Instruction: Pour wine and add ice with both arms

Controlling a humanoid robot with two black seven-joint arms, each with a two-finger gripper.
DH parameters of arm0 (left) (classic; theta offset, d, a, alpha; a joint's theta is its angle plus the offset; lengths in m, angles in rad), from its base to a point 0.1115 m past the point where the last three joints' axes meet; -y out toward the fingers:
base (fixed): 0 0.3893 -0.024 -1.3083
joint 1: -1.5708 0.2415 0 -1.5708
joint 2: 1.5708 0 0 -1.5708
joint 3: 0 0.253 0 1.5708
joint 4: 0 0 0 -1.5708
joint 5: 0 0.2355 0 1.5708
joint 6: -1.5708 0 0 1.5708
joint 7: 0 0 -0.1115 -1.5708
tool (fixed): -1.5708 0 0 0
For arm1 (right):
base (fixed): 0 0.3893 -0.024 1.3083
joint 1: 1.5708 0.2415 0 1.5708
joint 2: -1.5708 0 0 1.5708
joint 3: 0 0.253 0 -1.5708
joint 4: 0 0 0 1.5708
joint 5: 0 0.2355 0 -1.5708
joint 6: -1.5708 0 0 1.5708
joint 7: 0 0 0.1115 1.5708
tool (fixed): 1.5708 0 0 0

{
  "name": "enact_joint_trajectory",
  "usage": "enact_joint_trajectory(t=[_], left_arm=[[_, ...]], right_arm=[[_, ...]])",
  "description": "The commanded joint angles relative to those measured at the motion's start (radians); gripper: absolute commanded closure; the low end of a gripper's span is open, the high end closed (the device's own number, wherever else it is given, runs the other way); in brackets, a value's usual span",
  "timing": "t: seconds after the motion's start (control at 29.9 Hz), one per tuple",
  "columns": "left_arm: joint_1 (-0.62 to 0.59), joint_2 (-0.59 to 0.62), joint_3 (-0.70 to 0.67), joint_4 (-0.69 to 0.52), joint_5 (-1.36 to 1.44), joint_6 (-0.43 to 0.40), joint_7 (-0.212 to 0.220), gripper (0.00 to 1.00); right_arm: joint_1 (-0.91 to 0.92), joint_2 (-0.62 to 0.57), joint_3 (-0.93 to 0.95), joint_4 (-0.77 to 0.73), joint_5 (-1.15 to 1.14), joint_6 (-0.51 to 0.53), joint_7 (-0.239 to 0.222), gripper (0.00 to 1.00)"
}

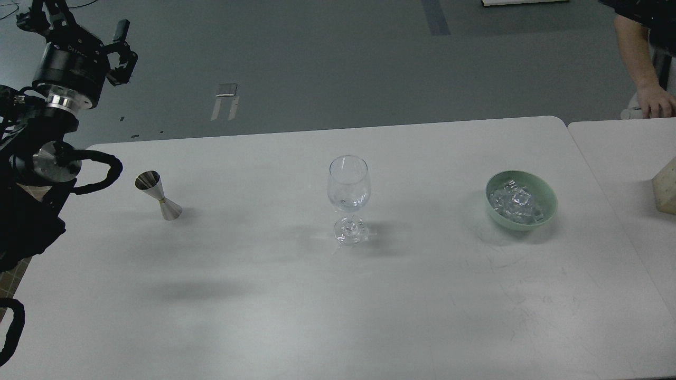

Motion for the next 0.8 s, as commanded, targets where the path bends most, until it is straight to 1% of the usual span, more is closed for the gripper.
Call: enact_joint_trajectory(t=[0.0, 0.13, 0.2, 0.33, 0.4, 0.47, 0.5, 0.53, 0.6, 0.77], left_arm=[[0.002, -0.009, -0.004, 0.000, -0.001, -0.011, 0.000, 0.02], [0.003, -0.011, -0.004, 0.000, -0.001, -0.009, 0.000, 0.02], [0.005, -0.012, -0.003, 0.000, -0.001, -0.009, 0.000, 0.02], [0.012, -0.026, -0.003, 0.000, -0.001, -0.006, 0.000, 0.02], [0.012, -0.029, -0.003, 0.000, -0.001, -0.002, 0.000, 0.02], [0.015, -0.035, -0.003, 0.000, -0.001, 0.003, 0.000, 0.02], [0.017, -0.037, -0.003, 0.000, -0.001, 0.003, 0.000, 0.02], [0.017, -0.035, -0.003, 0.001, -0.001, 0.002, 0.000, 0.02], [0.017, -0.035, -0.003, 0.003, -0.001, 0.000, 0.000, 0.02], [0.017, -0.035, -0.003, 0.003, -0.001, 0.003, 0.000, 0.02]], right_arm=[[-0.003, -0.007, -0.023, 0.020, -0.047, 0.009, 0.000, 0.00], [0.003, -0.012, -0.158, 0.075, -0.053, 0.009, 0.000, 0.00], [0.002, -0.012, -0.179, 0.087, -0.053, 0.009, -0.001, 0.01], [-0.028, -0.015, -0.239, 0.170, -0.059, 0.009, -0.010, 0.03], [-0.040, -0.016, -0.265, 0.195, -0.064, 0.009, -0.012, 0.05], [-0.049, -0.027, -0.293, 0.216, -0.066, 0.003, -0.026, 0.09], [-0.054, -0.039, -0.305, 0.225, -0.064, 0.002, -0.053, 0.12], [-0.061, -0.050, -0.313, 0.239, -0.064, 0.002, -0.082, 0.13], [-0.083, -0.064, -0.314, 0.264, -0.063, 0.002, -0.095, 0.13], [-0.138, -0.071, -0.314, 0.327, -0.063, 0.002, -0.104, 0.13]])
